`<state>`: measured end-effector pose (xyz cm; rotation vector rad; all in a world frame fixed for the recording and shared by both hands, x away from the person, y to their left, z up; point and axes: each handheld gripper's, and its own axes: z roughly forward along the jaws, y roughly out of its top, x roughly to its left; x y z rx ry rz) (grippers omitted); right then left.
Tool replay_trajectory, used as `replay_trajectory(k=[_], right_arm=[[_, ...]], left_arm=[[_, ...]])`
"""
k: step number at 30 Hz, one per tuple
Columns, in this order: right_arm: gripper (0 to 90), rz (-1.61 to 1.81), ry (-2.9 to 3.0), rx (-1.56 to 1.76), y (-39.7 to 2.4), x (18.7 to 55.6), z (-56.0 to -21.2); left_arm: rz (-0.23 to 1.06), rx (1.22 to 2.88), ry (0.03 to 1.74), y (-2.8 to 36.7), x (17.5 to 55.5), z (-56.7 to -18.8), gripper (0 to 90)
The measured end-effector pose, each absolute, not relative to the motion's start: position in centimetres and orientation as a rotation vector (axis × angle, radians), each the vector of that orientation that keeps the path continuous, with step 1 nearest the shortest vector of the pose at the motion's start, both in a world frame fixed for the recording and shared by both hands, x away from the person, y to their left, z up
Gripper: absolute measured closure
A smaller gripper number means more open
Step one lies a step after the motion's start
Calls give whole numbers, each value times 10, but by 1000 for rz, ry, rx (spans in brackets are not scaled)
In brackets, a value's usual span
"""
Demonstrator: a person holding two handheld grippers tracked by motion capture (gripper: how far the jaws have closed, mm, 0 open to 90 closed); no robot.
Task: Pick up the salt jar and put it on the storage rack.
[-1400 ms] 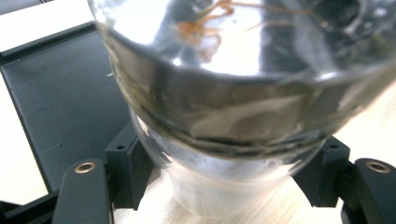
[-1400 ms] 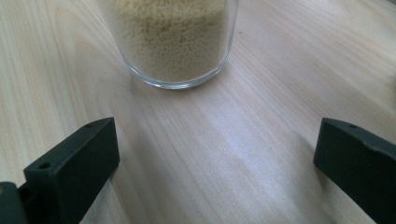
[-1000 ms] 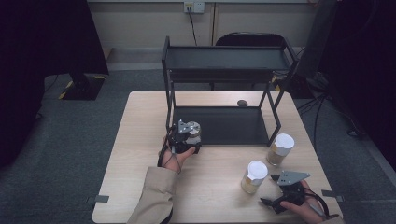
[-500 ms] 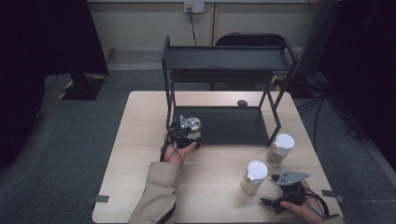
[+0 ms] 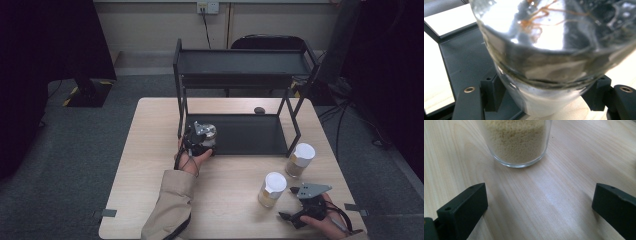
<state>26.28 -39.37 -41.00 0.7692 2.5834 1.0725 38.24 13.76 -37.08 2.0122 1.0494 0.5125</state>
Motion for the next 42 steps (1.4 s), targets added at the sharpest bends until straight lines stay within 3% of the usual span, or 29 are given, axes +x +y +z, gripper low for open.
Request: replay_trajectory(k=[42], right_arm=[[0,1073,2583,769,-394,263,-410]], left_arm=[[529,2018,1100,121,404,-383,309]])
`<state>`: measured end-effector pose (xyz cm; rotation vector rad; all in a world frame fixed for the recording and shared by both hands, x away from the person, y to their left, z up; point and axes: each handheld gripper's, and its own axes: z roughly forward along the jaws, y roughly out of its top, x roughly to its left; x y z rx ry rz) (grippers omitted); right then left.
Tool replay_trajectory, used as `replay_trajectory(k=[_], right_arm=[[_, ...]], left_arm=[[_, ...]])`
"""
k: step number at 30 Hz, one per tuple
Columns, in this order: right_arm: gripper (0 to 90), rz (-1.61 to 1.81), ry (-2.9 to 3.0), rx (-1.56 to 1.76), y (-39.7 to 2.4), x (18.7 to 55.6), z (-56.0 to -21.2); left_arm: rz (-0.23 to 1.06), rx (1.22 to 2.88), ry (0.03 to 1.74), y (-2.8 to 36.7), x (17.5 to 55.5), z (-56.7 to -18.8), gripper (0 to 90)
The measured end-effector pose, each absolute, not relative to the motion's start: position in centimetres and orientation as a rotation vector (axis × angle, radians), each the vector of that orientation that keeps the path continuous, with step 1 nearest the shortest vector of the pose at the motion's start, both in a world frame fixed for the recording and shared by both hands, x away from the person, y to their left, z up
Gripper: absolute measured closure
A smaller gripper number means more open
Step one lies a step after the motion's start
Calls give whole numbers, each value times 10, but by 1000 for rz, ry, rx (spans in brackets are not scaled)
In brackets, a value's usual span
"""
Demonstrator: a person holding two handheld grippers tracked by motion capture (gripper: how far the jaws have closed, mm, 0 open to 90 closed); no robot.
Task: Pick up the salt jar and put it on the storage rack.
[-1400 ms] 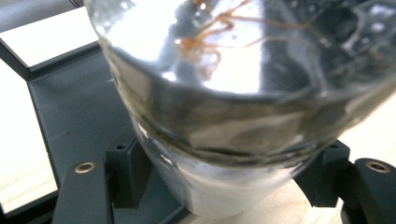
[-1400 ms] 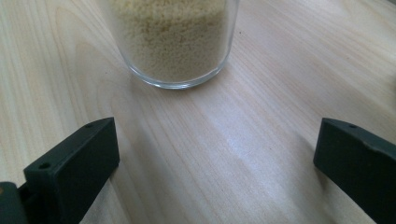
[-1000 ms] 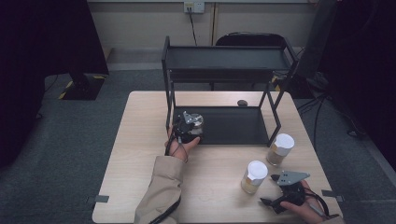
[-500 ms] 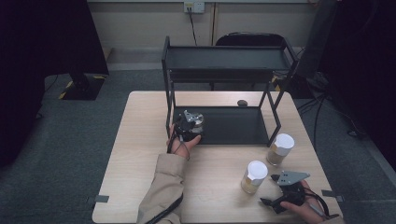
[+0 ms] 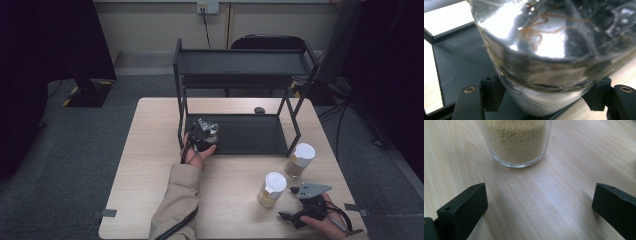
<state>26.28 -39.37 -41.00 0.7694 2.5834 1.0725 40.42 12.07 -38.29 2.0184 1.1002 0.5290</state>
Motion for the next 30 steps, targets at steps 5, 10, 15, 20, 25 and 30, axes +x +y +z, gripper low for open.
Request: replay_trajectory(k=[5,10,15,20,25,30], right_arm=[[0,1073,2583,769,-394,263,-410],[0,1073,2583,770,-394,263,-410],[0,1073,2583,769,-394,263,-410],[0,1073,2583,769,-394,263,-410],[0,1073,2583,769,-394,263,-410],[0,1072,2583,769,-394,263,-410]], left_arm=[[532,2020,1109,119,404,-386,309],[538,2018,1118,117,405,-388,309],[536,2021,1122,117,405,-389,309],[538,2027,1125,116,406,-389,309],[540,2033,1128,116,407,-388,309],[544,2034,1126,116,407,-388,309]])
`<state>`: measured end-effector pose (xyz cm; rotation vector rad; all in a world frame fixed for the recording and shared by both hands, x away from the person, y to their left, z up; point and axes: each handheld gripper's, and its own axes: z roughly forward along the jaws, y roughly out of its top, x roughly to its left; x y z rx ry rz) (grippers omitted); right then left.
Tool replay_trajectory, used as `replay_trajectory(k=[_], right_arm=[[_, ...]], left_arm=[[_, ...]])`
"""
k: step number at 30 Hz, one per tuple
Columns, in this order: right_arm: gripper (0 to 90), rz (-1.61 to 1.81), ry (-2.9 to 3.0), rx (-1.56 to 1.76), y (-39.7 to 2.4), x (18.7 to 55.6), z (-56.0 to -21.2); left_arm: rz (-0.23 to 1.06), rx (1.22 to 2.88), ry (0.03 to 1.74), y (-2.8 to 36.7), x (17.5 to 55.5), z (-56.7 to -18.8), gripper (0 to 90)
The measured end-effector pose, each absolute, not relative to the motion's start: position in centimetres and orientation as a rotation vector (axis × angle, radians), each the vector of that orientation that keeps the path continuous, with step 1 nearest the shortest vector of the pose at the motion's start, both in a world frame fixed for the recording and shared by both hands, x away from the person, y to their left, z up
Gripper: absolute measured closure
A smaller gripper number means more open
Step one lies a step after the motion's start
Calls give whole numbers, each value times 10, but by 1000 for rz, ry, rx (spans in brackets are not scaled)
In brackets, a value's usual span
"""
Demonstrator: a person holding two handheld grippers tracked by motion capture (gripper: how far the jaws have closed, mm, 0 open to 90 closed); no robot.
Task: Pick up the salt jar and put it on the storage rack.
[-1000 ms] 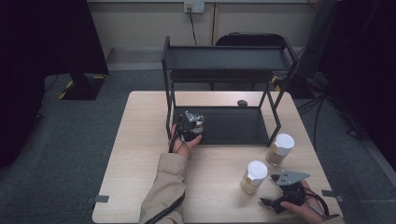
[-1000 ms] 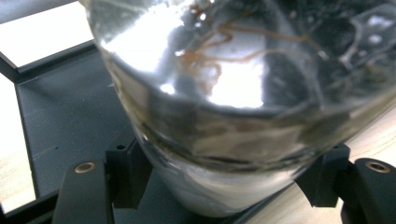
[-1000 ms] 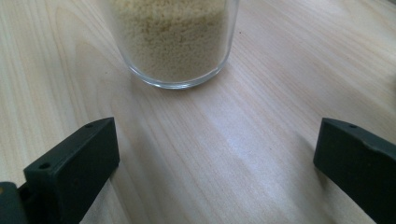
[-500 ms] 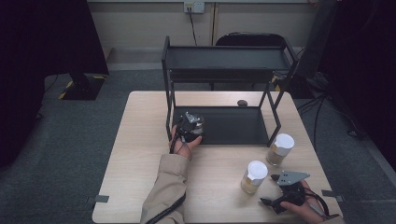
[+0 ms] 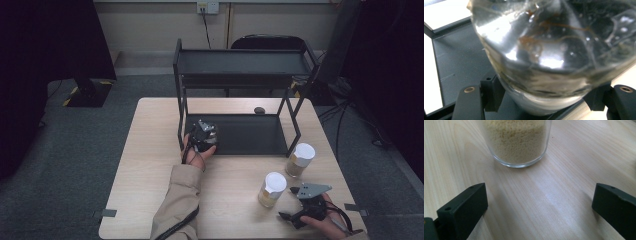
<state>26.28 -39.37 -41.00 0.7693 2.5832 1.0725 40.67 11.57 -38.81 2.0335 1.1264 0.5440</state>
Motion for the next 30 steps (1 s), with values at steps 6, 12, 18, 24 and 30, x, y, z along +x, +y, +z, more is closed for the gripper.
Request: replay_trajectory(k=[6,12,18,24,30], right_arm=[[0,1073,2583,769,-394,263,-410],[0,1073,2583,769,-394,263,-410],[0,1073,2583,769,-394,263,-410],[0,1073,2583,769,-394,263,-410],[0,1073,2583,769,-394,263,-410]], left_arm=[[547,2043,1123,115,407,-387,308],[553,2046,1118,114,406,-388,308],[553,2045,1124,113,406,-387,308],[548,2041,1132,114,406,-387,307],[541,2040,1136,114,406,-386,301]])
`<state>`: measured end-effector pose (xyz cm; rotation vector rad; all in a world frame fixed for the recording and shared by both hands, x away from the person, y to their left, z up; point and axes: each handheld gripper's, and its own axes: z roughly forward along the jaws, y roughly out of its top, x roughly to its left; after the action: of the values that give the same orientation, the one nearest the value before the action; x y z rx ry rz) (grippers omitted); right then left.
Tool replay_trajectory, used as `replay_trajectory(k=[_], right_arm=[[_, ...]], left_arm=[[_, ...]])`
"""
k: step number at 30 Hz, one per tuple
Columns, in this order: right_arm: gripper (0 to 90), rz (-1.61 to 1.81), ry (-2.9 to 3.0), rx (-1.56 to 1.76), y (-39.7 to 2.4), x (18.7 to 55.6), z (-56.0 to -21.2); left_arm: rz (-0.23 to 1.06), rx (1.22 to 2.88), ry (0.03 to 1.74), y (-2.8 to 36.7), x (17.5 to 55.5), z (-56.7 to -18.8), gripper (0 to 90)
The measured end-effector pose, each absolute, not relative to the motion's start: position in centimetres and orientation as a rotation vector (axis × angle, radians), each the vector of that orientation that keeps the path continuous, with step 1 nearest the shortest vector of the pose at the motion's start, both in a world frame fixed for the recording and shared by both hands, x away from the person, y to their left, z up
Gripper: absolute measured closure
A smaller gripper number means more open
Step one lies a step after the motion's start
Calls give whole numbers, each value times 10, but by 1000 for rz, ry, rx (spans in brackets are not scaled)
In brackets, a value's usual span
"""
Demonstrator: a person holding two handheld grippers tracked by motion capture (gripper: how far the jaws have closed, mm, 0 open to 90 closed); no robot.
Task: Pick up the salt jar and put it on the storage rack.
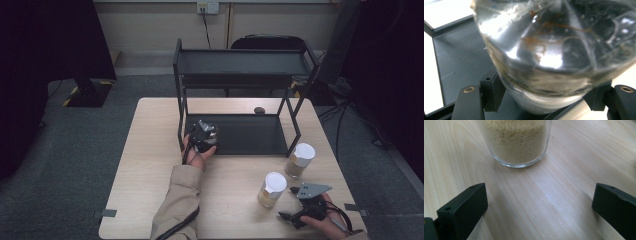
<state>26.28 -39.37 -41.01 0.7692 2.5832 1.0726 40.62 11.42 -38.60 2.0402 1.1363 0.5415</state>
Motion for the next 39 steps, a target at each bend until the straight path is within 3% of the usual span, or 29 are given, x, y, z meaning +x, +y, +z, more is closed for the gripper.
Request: replay_trajectory(k=[19,39], right_arm=[[0,1073,2583,769,-394,263,-410],[0,1073,2583,769,-394,263,-410]], left_arm=[[537,2024,1188,111,403,-384,89],[519,2018,1173,118,392,-385,60]])
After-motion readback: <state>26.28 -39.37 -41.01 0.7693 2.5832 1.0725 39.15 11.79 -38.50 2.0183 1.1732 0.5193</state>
